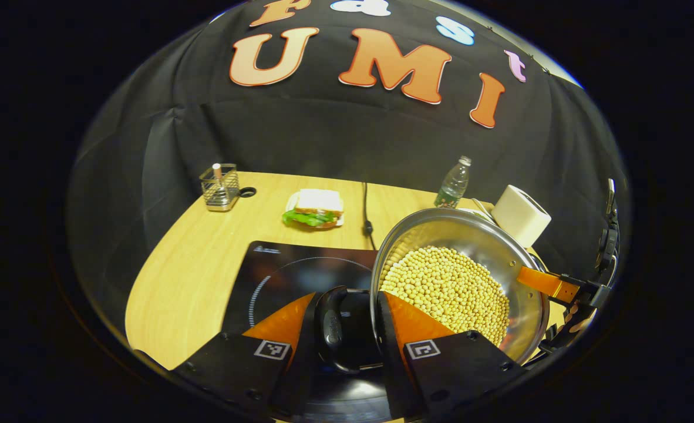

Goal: First push the handle of the pot to place it horizontally, then grasp the pot with both hands and set it on the induction cooktop.

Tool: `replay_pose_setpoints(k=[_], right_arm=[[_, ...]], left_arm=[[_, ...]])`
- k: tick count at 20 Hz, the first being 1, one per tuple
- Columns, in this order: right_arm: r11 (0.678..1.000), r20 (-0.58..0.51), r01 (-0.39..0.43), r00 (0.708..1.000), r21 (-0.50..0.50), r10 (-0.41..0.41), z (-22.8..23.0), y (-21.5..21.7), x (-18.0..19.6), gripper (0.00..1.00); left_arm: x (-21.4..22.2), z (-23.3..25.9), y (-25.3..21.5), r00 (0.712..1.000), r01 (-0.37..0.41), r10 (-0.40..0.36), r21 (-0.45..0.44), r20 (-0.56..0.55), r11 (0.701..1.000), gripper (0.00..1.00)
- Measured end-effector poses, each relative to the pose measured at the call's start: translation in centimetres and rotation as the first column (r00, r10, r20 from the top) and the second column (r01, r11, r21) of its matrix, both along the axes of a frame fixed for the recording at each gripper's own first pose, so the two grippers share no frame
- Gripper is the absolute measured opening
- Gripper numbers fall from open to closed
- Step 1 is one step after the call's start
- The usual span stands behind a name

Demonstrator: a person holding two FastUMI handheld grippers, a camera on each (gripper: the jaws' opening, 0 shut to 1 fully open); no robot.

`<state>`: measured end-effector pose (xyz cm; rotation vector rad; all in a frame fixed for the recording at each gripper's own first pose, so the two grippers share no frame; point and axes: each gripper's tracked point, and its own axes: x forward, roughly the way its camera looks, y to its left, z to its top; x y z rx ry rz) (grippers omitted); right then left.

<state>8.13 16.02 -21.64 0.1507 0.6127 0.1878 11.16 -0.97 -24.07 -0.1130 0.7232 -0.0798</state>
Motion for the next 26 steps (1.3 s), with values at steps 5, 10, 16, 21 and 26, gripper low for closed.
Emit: replay_pose_setpoints(k=[5, 10, 16, 21, 26], right_arm=[[0.999, -0.036, -0.038, 0.999, 0.031, 0.039, -1.1, 5.5, -0.8, 0.49], [0.998, -0.061, -0.05, 0.997, 0.033, 0.052, -2.2, 9.3, -1.2, 0.49], [0.998, -0.059, -0.059, 0.996, 0.038, 0.062, -2.5, 12.1, -1.5, 0.49], [0.997, -0.061, -0.059, 0.996, 0.04, 0.062, -2.8, 12.6, -1.4, 0.49], [0.997, -0.068, -0.065, 0.995, 0.046, 0.068, -3.2, 12.4, -1.2, 0.53]], left_arm=[[-0.2, -0.8, 5.9, 0.999, -0.035, 0.035, -0.003, -0.027, 0.999, 0.56], [-0.5, -1.9, 10.0, 0.997, -0.055, 0.055, -0.013, -0.048, 0.998, 0.56], [-0.3, -3.2, 13.0, 0.996, -0.074, 0.072, -0.034, -0.054, 0.997, 0.58], [-0.3, -3.1, 13.6, 0.997, -0.062, 0.061, -0.028, -0.041, 0.998, 0.56], [-0.2, -3.5, 13.4, 0.997, -0.068, 0.067, -0.029, -0.035, 0.997, 0.57]])
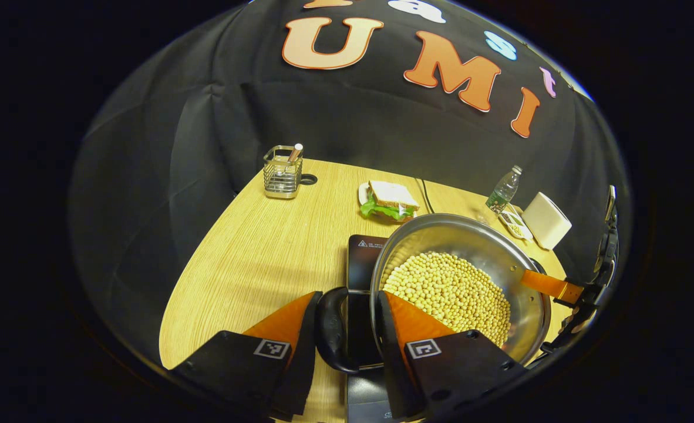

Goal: First push the handle of the pot to place it horizontally, then grasp the pot with both hands and set it on the induction cooktop.

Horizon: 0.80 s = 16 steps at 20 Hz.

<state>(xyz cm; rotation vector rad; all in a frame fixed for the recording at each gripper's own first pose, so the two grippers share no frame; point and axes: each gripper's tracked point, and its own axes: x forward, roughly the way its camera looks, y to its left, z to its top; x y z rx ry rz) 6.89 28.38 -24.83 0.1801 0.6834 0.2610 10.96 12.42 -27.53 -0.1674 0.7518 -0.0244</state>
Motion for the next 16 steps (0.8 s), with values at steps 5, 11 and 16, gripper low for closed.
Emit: replay_pose_setpoints(k=[5, 11, 16], right_arm=[[0.999, 0.067, 0.005, 0.998, 0.037, -0.007, 2.6, -0.8, 0.4, 0.6], [0.998, 0.195, 0.068, 0.978, 0.012, -0.069, 7.9, -6.3, 0.7, 0.95], [0.995, 0.308, 0.102, 0.947, -0.013, -0.093, 13.6, -11.7, -0.1, 0.95]], left_arm=[[-0.2, 2.0, 1.1, 0.997, -0.048, 0.045, 0.052, 0.057, 0.997, 0.76], [-0.7, 10.3, 0.9, 0.96, -0.115, 0.046, 0.241, 0.276, 0.964, 1.0], [-1.6, 18.3, -3.0, 0.886, -0.171, 0.048, 0.228, 0.462, 0.959, 0.96]])
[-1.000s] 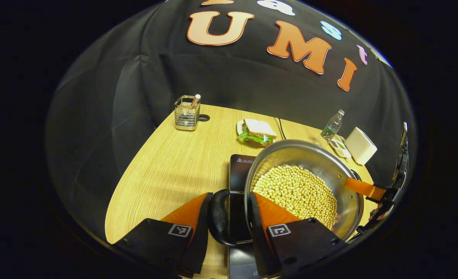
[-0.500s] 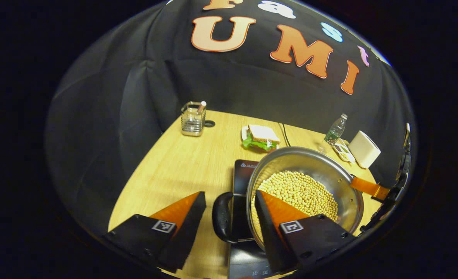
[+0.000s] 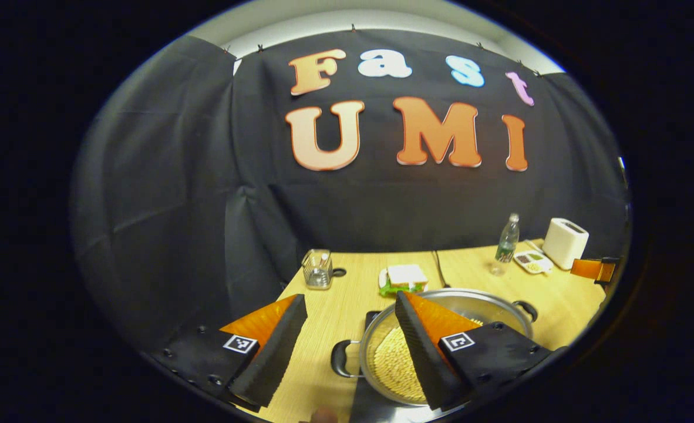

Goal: First push the handle of the pot to place it horizontally, then grasp the pot with both hands and set it on the induction cooktop.

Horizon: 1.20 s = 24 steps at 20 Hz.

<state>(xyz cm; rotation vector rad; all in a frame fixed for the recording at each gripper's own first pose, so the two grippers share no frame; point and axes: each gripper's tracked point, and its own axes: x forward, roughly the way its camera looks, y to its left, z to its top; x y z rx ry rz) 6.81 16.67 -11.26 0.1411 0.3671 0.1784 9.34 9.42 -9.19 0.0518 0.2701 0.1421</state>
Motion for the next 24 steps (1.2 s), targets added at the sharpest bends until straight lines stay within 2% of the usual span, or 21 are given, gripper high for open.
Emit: replay_pose_setpoints(k=[3, 6, 9, 11, 12, 13, 14, 15, 16, 17, 18, 19, 20, 21, 24], right_arm=[[0.998, 0.086, 0.032, 0.996, -0.06, -0.027, 4.2, -4.2, -0.9, 0.95], [0.995, 0.166, 0.071, 0.984, -0.075, -0.057, 8.5, -8.0, -2.2, 0.95], [0.991, 0.237, 0.113, 0.967, -0.078, -0.091, 12.5, -11.7, -3.2, 0.95], [0.982, 0.284, 0.145, 0.953, -0.117, -0.106, 14.9, -14.3, -4.2, 0.95], [0.978, 0.307, 0.162, 0.945, -0.131, -0.115, 16.2, -15.5, -4.6, 1.0], [0.976, 0.324, 0.171, 0.938, -0.132, -0.12, 17.3, -16.3, -5.1, 0.95], [0.975, 0.339, 0.179, 0.932, -0.129, -0.126, 18.1, -16.8, -5.7, 1.0], [0.974, 0.353, 0.187, 0.926, -0.127, -0.132, 18.8, -17.5, -6.2, 0.95], [0.972, 0.364, 0.197, 0.921, -0.128, -0.139, 19.2, -18.2, -6.6, 0.95], [0.97, 0.371, 0.206, 0.917, -0.13, -0.145, 19.3, -18.7, -6.7, 1.0], [0.968, 0.373, 0.212, 0.916, -0.131, -0.15, 19.3, -19.0, -7.0, 0.95], [0.968, 0.372, 0.213, 0.916, -0.132, -0.151, 19.3, -19.3, -7.2, 0.95], [0.968, 0.371, 0.214, 0.916, -0.13, -0.152, 19.3, -19.5, -7.4, 1.0], [0.968, 0.368, 0.213, 0.917, -0.129, -0.153, 19.3, -19.7, -7.6, 0.95], [0.967, 0.369, 0.218, 0.916, -0.13, -0.157, 19.6, -20.1, -8.0, 0.95]], left_arm=[[0.1, 4.8, -2.4, 0.993, -0.002, 0.006, -0.031, 0.116, 1.0, 0.98], [0.3, 9.2, -5.9, 0.98, 0.051, -0.032, -0.092, 0.199, 0.994, 0.98], [0.8, 11.8, -9.4, 0.968, 0.102, -0.071, -0.118, 0.239, 0.988, 0.98], [1.3, 12.8, -11.6, 0.963, 0.13, -0.098, -0.114, 0.252, 0.985, 0.96], [1.6, 13.1, -12.9, 0.959, 0.148, -0.113, -0.116, 0.261, 0.982, 0.96], [1.8, 13.3, -14.2, 0.955, 0.168, -0.13, -0.124, 0.267, 0.978, 0.98], [2.0, 13.4, -15.4, 0.952, 0.189, -0.148, -0.135, 0.267, 0.973, 0.98], [2.2, 13.5, -16.4, 0.95, 0.205, -0.159, -0.149, 0.269, 0.967, 0.98], [2.5, 13.6, -17.0, 0.948, 0.212, -0.162, -0.163, 0.273, 0.964, 0.98], [2.7, 13.7, -17.3, 0.949, 0.213, -0.16, -0.175, 0.273, 0.961, 0.96], [2.8, 13.7, -17.4, 0.949, 0.21, -0.155, -0.185, 0.273, 0.96, 0.96], [2.7, 13.8, -17.4, 0.949, 0.207, -0.151, -0.187, 0.276, 0.96, 0.96], [2.6, 14.0, -17.2, 0.949, 0.2, -0.143, -0.185, 0.28, 0.962, 0.96], [2.4, 14.4, -17.0, 0.949, 0.193, -0.138, -0.176, 0.284, 0.965, 0.98], [2.2, 15.3, -16.8, 0.944, 0.186, -0.133, -0.154, 0.302, 0.97, 0.97]])
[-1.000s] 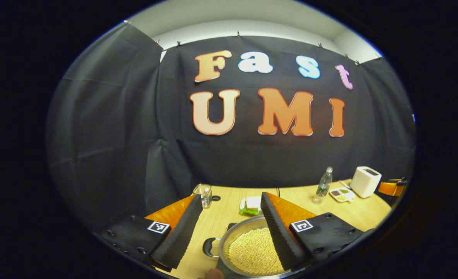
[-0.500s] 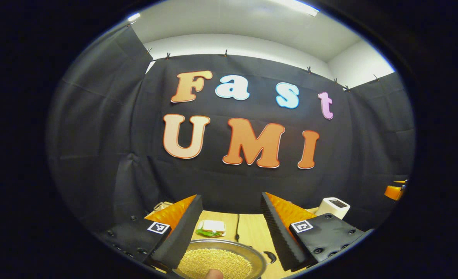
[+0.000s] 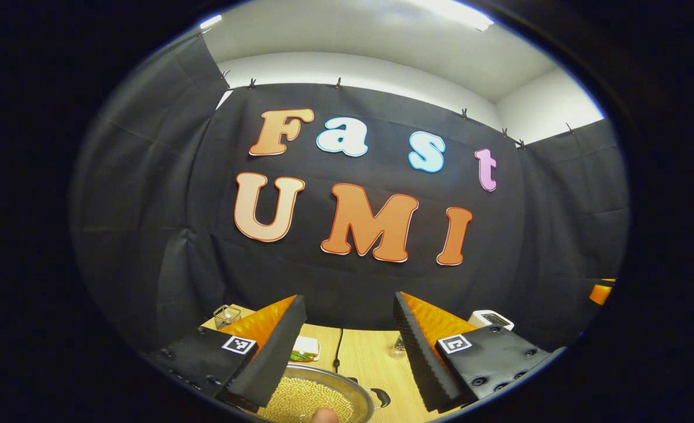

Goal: First push the handle of the pot to place it horizontally, then grasp the pot with both hands and set it on the induction cooktop.

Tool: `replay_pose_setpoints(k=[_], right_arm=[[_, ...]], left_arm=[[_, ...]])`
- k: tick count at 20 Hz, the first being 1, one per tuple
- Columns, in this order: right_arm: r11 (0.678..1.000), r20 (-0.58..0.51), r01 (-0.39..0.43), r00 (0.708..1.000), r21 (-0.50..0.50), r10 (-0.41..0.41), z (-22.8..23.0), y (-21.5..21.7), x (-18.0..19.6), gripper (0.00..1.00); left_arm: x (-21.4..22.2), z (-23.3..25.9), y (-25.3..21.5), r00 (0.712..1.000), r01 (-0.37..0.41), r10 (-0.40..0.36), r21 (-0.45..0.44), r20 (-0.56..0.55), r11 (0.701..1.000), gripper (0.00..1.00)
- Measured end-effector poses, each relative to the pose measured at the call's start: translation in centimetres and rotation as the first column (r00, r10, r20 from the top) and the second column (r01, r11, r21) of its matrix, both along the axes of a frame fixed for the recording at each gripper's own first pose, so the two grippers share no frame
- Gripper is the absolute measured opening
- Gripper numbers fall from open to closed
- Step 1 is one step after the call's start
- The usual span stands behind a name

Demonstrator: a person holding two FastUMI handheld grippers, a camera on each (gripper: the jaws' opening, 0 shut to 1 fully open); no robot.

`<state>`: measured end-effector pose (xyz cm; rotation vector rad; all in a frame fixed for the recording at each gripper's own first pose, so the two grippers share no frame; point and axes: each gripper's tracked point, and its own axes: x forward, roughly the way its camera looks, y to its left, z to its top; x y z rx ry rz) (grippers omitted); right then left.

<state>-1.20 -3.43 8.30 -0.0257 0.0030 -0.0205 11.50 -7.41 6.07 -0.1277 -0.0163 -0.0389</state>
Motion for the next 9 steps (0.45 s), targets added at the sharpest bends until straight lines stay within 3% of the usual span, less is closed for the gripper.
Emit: replay_pose_setpoints(k=[9], right_arm=[[1.0, 0.026, -0.027, 0.999, -0.01, 0.027, 1.4, 0.2, 0.5, 0.95]], left_arm=[[-0.5, 1.0, -0.8, 1.0, -0.009, 0.01, 0.041, -0.014, 0.999, 0.97]])
